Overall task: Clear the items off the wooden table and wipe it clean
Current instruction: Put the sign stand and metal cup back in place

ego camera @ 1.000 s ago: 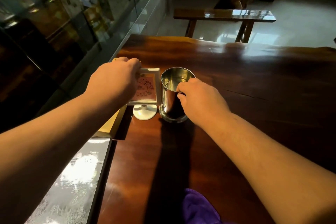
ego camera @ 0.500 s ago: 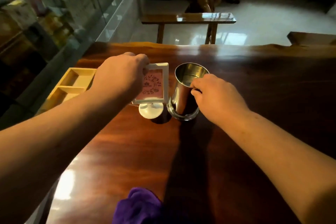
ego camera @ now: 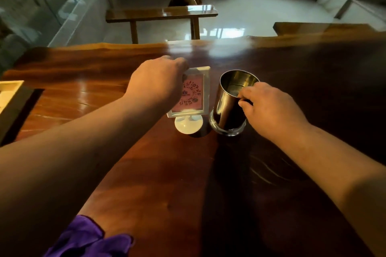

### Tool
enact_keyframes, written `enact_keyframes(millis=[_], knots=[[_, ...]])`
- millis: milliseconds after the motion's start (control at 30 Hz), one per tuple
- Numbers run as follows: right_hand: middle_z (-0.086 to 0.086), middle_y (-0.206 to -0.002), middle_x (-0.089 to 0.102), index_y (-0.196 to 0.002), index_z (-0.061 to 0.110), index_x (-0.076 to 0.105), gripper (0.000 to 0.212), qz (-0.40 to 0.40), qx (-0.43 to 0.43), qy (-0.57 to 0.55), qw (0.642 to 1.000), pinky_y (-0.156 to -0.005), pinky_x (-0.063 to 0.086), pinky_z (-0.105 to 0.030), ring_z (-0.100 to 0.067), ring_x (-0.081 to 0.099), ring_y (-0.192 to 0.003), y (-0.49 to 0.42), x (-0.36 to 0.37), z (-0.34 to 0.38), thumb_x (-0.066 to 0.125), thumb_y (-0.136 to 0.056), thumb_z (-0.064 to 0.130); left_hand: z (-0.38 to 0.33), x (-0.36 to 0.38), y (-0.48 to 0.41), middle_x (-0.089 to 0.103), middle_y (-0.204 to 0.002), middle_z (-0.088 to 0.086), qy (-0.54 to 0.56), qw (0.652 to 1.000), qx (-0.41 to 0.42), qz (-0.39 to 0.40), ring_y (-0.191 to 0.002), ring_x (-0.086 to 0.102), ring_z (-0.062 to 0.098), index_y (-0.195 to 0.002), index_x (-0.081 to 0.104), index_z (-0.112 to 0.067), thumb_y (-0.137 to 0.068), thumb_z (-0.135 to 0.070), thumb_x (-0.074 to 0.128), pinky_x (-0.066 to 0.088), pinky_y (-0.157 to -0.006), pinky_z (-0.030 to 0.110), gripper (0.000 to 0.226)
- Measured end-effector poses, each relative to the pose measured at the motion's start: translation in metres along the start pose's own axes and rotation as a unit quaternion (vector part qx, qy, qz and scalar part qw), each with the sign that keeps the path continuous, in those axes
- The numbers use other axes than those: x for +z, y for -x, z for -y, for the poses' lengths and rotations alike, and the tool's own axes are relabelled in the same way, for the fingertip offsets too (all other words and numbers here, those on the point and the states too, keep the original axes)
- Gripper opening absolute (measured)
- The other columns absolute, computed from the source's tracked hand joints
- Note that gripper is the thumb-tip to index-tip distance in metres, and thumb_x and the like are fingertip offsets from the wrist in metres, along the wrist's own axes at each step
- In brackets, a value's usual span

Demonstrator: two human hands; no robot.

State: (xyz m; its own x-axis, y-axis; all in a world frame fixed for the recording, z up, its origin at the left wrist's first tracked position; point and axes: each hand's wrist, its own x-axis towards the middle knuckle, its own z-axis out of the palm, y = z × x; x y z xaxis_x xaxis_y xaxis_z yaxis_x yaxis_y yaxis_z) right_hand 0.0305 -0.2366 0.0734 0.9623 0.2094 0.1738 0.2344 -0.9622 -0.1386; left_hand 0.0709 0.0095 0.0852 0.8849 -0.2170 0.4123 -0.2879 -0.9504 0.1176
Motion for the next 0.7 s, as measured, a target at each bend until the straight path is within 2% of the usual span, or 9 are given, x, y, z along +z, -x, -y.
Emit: enact_keyframes(millis=[267, 433, 700], knots=[[0.001, -0.098, 0.055, -0.107, 0.025, 0.067, 0.016, 0.007, 0.001, -0.012, 1.0, -0.069, 0.051, -0.04, -0.024, 0.059, -0.083, 0.008, 0.013, -0.028, 0.054, -0.101, 0.031, -0.023, 0.022, 0.005, 0.068, -0.098, 0.005, -0.008, 1.0, 0.002, 0.028, -0.074, 0.065, 0.025, -0.119, 0.066, -0.025, -0.092, -0.032, 0.071, 0.05, -0.049, 0.033, 0.028], [0.001, -0.095, 0.054, -0.105, 0.026, 0.067, 0.015, 0.01, -0.002, -0.015, 1.0, -0.063, 0.041, -0.035, -0.025, 0.058, -0.081, -0.001, 0.026, -0.032, 0.054, -0.101, 0.031, -0.02, 0.029, 0.01, 0.068, -0.098, 0.007, -0.026, 0.999, -0.012, 0.026, -0.073, 0.065, 0.028, -0.118, 0.067, -0.023, -0.092, -0.031, 0.071, 0.057, -0.052, 0.039, 0.027], [0.003, -0.096, 0.053, -0.11, 0.026, 0.066, 0.016, 0.007, -0.002, -0.034, 0.999, -0.065, 0.043, -0.036, -0.024, 0.057, -0.081, -0.004, 0.034, -0.034, 0.053, -0.102, 0.03, -0.029, 0.038, 0.003, 0.067, -0.095, 0.005, -0.034, 0.999, -0.02, 0.027, -0.074, 0.065, 0.027, -0.117, 0.066, -0.023, -0.088, -0.032, 0.077, 0.05, -0.052, 0.034, 0.032]])
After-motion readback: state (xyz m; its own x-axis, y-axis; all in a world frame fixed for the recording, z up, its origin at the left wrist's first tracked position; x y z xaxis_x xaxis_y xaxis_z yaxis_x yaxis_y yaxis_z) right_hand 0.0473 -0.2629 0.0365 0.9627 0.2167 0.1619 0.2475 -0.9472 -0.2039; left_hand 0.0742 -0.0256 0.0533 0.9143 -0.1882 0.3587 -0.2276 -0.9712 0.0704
